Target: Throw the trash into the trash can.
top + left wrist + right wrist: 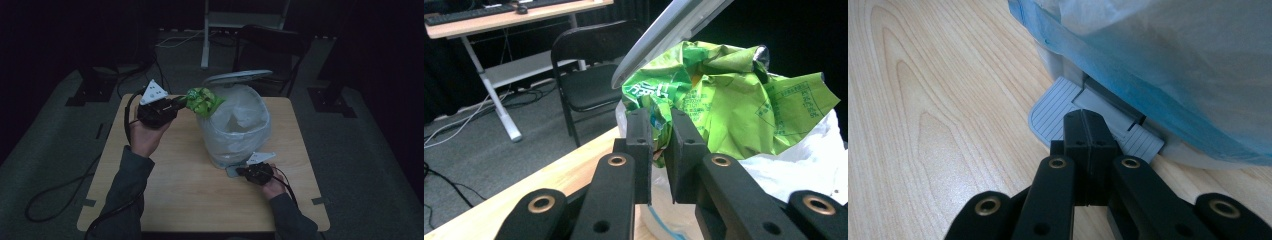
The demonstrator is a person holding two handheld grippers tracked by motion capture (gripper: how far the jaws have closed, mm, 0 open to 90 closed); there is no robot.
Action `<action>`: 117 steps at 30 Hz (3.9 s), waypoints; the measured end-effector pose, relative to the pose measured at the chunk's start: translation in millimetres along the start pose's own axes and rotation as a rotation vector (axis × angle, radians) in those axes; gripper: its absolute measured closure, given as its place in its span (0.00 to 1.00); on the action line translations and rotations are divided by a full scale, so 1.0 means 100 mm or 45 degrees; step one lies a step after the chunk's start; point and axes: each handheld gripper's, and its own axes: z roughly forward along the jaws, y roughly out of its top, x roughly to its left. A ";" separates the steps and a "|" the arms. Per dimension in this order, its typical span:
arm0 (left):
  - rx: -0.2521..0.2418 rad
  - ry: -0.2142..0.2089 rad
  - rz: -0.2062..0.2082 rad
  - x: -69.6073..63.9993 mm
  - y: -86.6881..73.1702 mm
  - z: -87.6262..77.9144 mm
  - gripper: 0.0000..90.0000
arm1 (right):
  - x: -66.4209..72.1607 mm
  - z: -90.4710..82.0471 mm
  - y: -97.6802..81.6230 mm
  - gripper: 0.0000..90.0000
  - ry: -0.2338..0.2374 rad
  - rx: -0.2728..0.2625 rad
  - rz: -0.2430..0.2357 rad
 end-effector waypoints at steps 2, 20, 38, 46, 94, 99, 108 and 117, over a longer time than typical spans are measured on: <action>-0.003 -0.005 0.003 -0.02 0.02 0.02 0.91 | 0.00 0.00 0.00 1.00 0.000 0.000 0.000; 0.005 -0.045 0.020 -0.11 0.12 0.20 0.91 | 0.00 0.00 0.00 1.00 0.000 -0.001 -0.001; 0.011 -0.076 0.027 -0.14 0.20 0.38 0.91 | 0.00 0.00 0.00 1.00 0.000 -0.002 0.001; 0.018 -0.082 0.033 -0.15 0.23 0.45 0.91 | 0.00 0.00 0.00 1.00 0.001 -0.003 0.000; 0.049 -0.112 0.039 -0.20 0.29 0.72 0.91 | 0.00 0.00 0.00 1.00 0.004 -0.004 0.001; 0.052 -0.111 0.042 -0.22 0.30 0.75 0.91 | 0.00 0.00 0.00 1.00 0.004 -0.004 0.001; 0.054 -0.116 0.034 -0.23 0.31 0.79 0.91 | 0.00 0.00 0.00 1.00 0.004 -0.004 -0.001; 0.061 -0.122 0.037 -0.24 0.32 0.84 0.89 | 0.00 0.00 0.00 1.00 0.003 -0.004 -0.002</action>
